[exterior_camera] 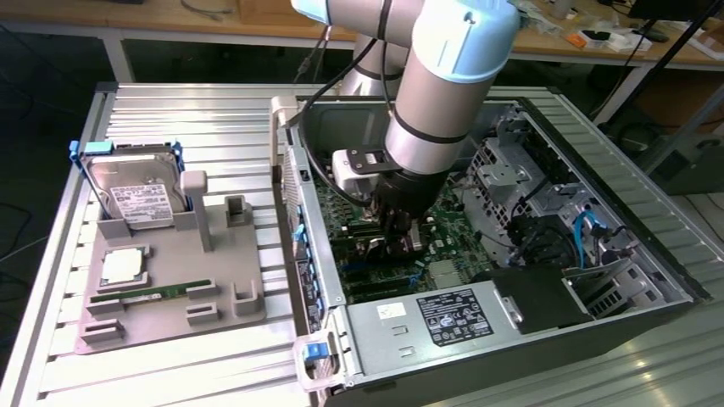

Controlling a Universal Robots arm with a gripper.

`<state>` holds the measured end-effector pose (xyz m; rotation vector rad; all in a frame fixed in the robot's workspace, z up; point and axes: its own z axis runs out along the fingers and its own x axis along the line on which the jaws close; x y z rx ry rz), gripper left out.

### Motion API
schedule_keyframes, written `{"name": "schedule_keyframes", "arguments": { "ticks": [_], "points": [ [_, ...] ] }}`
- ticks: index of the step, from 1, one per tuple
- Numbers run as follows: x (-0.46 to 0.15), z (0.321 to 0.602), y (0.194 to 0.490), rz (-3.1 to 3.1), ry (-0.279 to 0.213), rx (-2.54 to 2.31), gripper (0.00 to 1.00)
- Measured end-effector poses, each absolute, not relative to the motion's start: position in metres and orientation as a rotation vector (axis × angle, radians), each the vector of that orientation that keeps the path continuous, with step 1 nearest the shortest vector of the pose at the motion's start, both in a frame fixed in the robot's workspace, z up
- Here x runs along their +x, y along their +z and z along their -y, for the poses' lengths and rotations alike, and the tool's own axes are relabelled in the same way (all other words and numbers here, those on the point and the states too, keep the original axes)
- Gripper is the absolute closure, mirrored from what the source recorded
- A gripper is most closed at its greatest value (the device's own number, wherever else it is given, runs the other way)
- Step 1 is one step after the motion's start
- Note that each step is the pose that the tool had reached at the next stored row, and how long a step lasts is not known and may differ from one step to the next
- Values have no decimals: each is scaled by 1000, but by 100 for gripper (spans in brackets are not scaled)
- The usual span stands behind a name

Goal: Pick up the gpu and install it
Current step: 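Insert the gpu into the slot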

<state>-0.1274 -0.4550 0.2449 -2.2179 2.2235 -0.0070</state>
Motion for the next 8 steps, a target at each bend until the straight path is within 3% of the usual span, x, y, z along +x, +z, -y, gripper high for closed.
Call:
{"name": "schedule_keyframes", "arguments": {
  "ticks": [8],
  "points": [
    [-127, 455, 245, -2223, -7, -2218, 73]
  ]
}}
